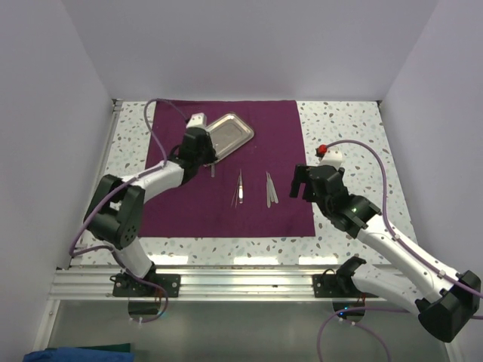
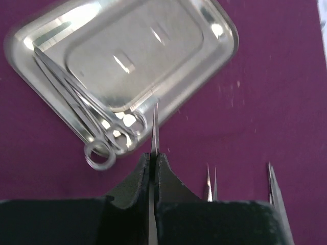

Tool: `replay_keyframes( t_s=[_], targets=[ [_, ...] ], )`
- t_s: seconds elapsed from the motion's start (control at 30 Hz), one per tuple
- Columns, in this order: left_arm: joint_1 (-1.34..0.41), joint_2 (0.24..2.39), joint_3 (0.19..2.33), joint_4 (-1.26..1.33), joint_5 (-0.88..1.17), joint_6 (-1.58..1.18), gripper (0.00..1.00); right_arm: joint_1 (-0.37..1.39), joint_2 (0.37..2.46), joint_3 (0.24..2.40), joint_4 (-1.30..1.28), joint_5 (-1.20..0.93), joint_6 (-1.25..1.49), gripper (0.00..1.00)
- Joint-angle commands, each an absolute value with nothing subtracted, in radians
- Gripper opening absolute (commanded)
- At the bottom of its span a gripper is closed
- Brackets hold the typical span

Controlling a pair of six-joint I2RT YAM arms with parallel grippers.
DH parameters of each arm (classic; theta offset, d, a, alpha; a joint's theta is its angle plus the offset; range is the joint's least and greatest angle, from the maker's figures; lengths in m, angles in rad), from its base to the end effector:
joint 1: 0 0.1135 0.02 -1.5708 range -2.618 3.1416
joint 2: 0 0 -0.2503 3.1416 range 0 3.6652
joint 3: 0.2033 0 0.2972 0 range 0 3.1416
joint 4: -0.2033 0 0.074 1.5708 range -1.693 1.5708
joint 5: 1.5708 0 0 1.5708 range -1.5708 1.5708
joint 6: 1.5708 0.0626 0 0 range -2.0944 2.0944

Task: Open and lay out the surgical kit
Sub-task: Place the medical item in the surgical kit.

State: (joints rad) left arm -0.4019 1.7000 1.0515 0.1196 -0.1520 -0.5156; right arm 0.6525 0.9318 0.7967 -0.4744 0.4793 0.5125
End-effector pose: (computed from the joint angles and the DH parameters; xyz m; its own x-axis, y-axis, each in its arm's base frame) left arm 0.4066 -0.1625 0.1652 -0.5353 -0.3020 -0.7888 0.0028 0.9332 -0.3592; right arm 0.2348 0.1431 0.2605 -0.5133 0.1554 -0.8440 0.0154 0.9850 0.1720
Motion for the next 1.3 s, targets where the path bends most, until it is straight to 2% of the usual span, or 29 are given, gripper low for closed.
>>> replay_keyframes(
  t_s=[0.0, 0.13, 0.33, 0.43, 0.47, 0.57, 0.63, 0.9, 1.13, 1.27],
  targets=[
    [-0.511, 1.716, 0.991, 0.215, -0.236, -0.646, 0.0, 0.649, 0.934, 0.799, -0.431, 0.486, 0.518, 0.89],
    [-0.604, 1.764, 0.976, 0.267, -0.235, -0.687, 0.0, 0.65, 0.928, 0.799, -0.436, 0.491, 0.518, 0.89],
    [-0.637, 1.845, 1.022, 0.261, -0.215, -0.698, 0.0, 0.65, 0.925, 0.798, -0.439, 0.495, 0.517, 0.89],
    [-0.64, 1.855, 1.028, 0.253, -0.21, -0.695, 0.12, 0.65, 0.927, 0.798, -0.439, 0.495, 0.517, 0.89],
    [-0.64, 1.855, 1.028, 0.249, -0.209, -0.693, 0.22, 0.65, 0.928, 0.798, -0.439, 0.495, 0.517, 0.89],
    [-0.64, 1.841, 1.031, 0.241, -0.204, -0.681, 0.35, 0.649, 0.928, 0.799, -0.439, 0.494, 0.517, 0.89],
    [-0.64, 1.825, 1.041, 0.239, -0.199, -0.667, 0.38, 0.65, 0.928, 0.798, -0.439, 0.495, 0.515, 0.89],
    [-0.6, 1.815, 1.173, 0.086, -0.365, -0.581, 0.42, 0.649, 0.92, 0.799, -0.439, 0.483, 0.514, 0.89],
    [-0.437, 1.874, 1.267, 0.012, -0.35, -0.581, 0.42, 0.649, 0.92, 0.798, -0.439, 0.477, 0.512, 0.89],
    [-0.4, 1.939, 1.327, -0.047, -0.362, -0.565, 0.41, 0.649, 0.925, 0.799, -0.437, 0.476, 0.512, 0.89]
  ],
)
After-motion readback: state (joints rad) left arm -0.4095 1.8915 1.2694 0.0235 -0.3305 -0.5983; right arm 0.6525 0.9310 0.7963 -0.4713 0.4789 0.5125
